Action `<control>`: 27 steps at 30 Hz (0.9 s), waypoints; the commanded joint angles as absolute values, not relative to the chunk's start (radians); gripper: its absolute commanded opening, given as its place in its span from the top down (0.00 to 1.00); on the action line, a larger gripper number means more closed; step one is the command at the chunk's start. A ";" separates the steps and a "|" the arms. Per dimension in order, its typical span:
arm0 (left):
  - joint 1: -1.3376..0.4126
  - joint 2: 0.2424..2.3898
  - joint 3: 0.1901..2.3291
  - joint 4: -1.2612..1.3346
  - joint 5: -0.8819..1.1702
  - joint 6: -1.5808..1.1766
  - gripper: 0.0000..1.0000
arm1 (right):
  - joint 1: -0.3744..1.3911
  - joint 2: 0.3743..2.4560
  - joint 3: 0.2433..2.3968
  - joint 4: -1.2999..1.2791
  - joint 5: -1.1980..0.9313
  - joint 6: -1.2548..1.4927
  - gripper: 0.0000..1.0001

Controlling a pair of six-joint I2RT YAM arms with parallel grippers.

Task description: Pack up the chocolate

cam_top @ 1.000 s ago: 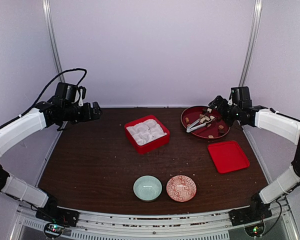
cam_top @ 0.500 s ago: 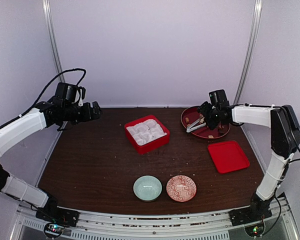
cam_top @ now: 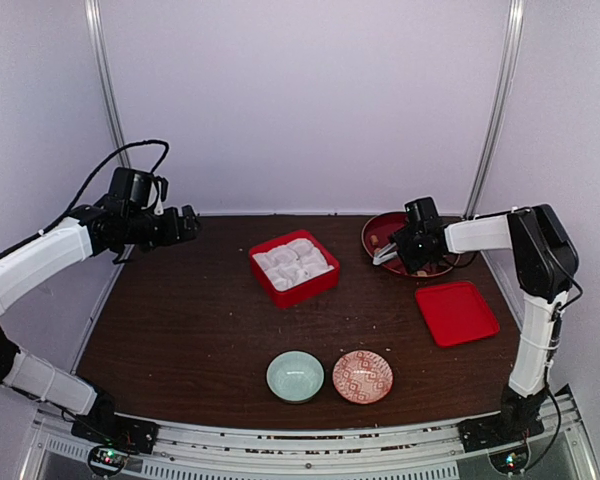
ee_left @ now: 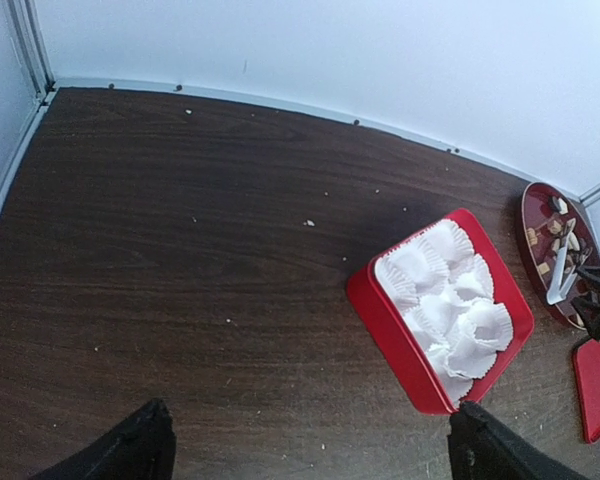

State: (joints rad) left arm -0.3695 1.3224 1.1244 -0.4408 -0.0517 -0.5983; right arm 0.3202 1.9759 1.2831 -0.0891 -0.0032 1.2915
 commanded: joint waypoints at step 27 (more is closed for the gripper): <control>-0.306 1.322 1.078 -0.390 -0.032 -0.633 0.02 | 0.298 2.108 1.397 -0.143 -0.001 1.406 0.71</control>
